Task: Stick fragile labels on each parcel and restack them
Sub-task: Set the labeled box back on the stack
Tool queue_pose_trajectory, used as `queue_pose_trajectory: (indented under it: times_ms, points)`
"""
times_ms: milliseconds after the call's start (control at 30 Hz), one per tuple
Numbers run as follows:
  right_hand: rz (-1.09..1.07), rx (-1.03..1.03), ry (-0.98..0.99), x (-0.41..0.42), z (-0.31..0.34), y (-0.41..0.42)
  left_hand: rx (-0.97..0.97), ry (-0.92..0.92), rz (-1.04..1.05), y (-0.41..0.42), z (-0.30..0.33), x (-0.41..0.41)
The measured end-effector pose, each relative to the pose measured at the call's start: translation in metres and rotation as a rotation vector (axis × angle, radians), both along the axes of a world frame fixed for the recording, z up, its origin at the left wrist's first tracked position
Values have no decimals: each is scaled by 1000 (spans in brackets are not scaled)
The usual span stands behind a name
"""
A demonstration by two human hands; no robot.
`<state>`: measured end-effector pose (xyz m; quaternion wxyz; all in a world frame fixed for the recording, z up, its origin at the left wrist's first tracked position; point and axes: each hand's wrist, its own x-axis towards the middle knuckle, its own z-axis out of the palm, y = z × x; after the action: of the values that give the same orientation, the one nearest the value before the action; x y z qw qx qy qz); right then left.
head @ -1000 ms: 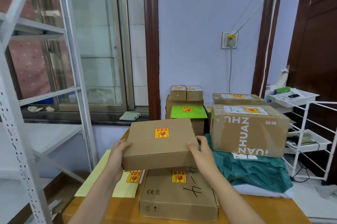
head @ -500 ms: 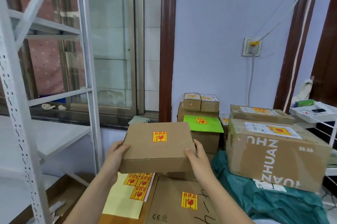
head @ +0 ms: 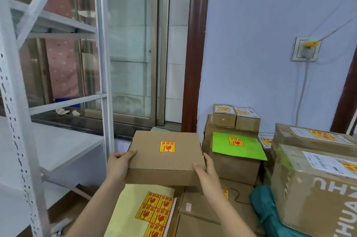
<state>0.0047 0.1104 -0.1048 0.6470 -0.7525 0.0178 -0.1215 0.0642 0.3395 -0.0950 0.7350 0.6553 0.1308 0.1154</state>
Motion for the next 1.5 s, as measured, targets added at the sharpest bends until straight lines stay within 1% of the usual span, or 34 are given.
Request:
queue_pose_trajectory:
  times_ms: [100, 233, 400, 533, 667, 733, 867, 967, 1033, 1133, 1233, 1300, 1367, 1433, 1500]
  points:
    - [-5, 24, 16, 21, -5, -3, 40, -32, 13, -3, 0, 21]
    - [16, 45, 40, 48, -9, -5, 44, -74, 13, -5, 1, 49]
    - [1, -7, 38, 85, -15, -7, 87, -109, 30, -6, -7, 85]
    - [-39, -161, 89, 114, -31, -8, 145, -96, 48, -10, -24, 109]
    - [-92, -462, 206, 136, -47, -6, 214, -65, 77, -16, -38, 129]
    - [-111, -567, 214, 142, -50, -6, 245, -33, 95, -18, -46, 137]
    - [-81, -644, 171, 147, -47, -2, 229, 17, 144, -14, -59, 153]
    - [-61, -743, 179, 151, -48, 3, 246, 18, 151, -12, -63, 159]
    - [-60, -833, 223, 152, -52, 8, 290, 26, 118, -11, -69, 162]
    - [-67, -956, 298, 151, -57, 12, 355, 94, -3, -7, -82, 165]
    - [-49, -1019, 271, 147, -59, 12, 358, 129, -99, -6, -94, 164]
    - [-10, -1049, 230, 144, -57, 11, 378, 107, -94, -9, -99, 159]
    - [42, -1084, 185, 142, -58, 12, 484, 57, -10, -10, -102, 151]
    - [80, -1123, 134, 140, -59, 13, 676, -19, 84, -13, -102, 140]
    - [109, -1159, 107, 138, -61, 13, 864, -79, 130, -18, -102, 131]
